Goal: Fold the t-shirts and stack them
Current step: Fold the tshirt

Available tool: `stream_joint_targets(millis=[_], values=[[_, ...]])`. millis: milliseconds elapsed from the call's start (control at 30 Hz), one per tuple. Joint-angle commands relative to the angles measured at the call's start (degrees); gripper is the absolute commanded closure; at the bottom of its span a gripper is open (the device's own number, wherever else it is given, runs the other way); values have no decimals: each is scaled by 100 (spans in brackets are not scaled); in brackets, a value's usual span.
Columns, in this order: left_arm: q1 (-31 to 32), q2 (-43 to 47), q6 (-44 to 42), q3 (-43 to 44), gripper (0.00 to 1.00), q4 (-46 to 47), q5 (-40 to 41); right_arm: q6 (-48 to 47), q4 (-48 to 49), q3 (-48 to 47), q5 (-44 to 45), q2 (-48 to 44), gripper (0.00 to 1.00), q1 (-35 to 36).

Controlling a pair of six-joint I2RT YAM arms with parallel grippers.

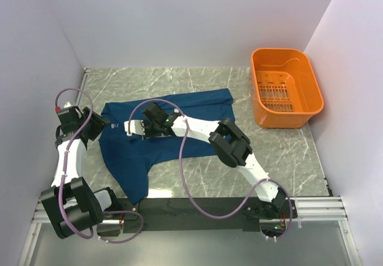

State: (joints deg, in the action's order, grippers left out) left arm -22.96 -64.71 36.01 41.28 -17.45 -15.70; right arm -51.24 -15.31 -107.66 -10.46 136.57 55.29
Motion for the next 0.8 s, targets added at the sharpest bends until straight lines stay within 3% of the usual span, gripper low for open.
stream_joint_targets(millis=[0, 333, 467, 567, 767], values=[[-24, -85, 108, -102, 43, 338, -319, 97, 257, 288, -52, -763, 93, -141], [-24, -815, 99, 64, 46, 603, -864, 97, 362, 860, -150, -1124, 92, -203], [-33, -1017, 47, 152, 47, 690, -1057, 35, 2, 799, -325, -1141, 61, -194], [-33, -1158, 47, 223, 48, 717, -1145, 97, -68, 966, -709, -1405, 54, -211], [-24, -1588, 248, 451, 50, 787, -1075, 281, -272, 817, -1547, -1608, 50, -1]])
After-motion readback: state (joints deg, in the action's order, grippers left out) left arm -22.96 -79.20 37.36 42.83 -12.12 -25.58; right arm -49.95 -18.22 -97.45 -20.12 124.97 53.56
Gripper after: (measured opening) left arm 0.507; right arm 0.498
